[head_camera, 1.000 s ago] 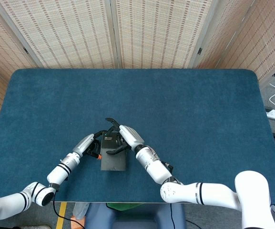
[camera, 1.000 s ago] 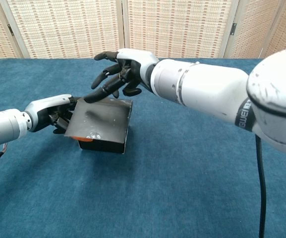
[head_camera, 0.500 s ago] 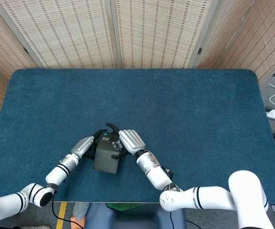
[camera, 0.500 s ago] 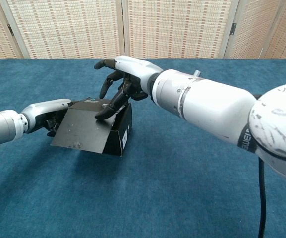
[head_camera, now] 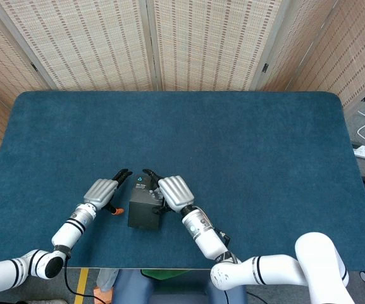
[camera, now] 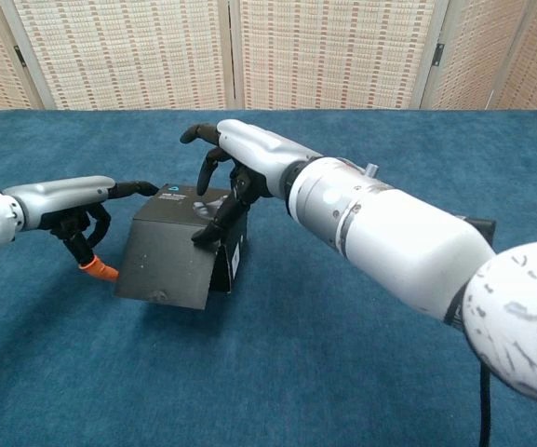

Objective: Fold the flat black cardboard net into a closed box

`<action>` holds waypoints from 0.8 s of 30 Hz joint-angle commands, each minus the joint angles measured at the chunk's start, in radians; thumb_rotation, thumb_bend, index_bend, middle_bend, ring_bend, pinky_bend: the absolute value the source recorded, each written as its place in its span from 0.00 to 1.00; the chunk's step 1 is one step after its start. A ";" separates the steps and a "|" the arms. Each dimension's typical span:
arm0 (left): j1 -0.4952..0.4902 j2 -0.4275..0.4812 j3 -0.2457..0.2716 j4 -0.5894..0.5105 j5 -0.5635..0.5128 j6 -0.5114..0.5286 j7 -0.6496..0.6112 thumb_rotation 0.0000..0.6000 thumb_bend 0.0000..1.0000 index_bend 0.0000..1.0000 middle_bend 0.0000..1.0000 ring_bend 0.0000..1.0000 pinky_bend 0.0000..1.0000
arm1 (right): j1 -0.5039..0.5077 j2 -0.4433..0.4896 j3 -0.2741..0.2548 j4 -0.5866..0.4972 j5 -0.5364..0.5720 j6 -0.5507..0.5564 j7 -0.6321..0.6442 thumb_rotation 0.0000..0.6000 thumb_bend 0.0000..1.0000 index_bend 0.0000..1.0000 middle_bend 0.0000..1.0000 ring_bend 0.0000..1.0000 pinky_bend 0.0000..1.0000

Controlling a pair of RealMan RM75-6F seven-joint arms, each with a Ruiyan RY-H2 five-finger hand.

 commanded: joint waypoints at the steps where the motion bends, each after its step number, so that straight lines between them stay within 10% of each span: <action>1: 0.010 0.071 -0.002 -0.106 -0.095 0.060 0.111 1.00 0.18 0.00 0.01 0.69 0.92 | -0.010 -0.028 -0.026 0.039 -0.052 0.041 -0.041 1.00 0.00 0.14 0.37 0.72 1.00; 14: 0.040 0.188 -0.007 -0.235 -0.125 0.100 0.150 1.00 0.18 0.00 0.00 0.68 0.92 | -0.042 -0.163 -0.106 0.303 -0.263 0.088 -0.061 1.00 0.00 0.20 0.40 0.73 1.00; 24: 0.043 0.235 -0.023 -0.270 -0.101 0.072 0.103 1.00 0.18 0.00 0.00 0.67 0.92 | -0.074 -0.277 -0.191 0.617 -0.487 0.164 0.031 1.00 0.07 0.45 0.56 0.76 1.00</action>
